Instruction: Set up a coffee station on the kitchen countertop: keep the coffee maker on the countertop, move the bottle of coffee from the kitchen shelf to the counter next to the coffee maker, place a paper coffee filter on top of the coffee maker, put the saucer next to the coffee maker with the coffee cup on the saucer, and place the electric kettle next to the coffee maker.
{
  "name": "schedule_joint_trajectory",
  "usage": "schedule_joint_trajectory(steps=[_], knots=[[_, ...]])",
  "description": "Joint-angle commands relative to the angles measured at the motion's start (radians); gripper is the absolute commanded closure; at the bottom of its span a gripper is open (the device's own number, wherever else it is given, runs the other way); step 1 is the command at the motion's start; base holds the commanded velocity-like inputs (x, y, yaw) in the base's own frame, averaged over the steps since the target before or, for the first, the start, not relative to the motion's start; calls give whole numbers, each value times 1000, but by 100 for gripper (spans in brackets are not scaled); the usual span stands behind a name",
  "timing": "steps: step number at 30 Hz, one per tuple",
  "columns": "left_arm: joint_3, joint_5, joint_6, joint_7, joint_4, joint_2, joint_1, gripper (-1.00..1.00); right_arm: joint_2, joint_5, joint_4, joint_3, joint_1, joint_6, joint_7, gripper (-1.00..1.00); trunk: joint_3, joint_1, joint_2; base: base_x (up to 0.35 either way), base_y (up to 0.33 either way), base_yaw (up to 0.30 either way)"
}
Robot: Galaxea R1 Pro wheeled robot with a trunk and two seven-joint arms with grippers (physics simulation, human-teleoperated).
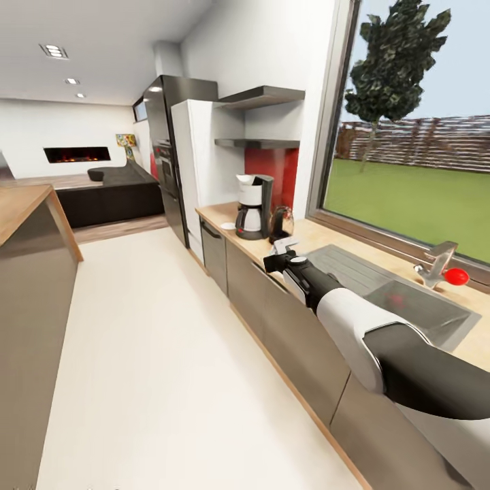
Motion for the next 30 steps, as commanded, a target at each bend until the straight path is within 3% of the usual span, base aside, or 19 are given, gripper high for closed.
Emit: schedule_joint_trajectory(steps=[1, 30], knots=[[7, -6, -2, 2, -1, 0, 0, -100, 0, 1, -2, 3, -1, 6, 2, 100, -1, 1, -2, 0, 0, 173], [8, -2, -2, 2, -8, 4, 0, -100, 0, 1, -1, 3, 0, 6, 2, 100, 36, 1, -2, 19, 0, 172]])
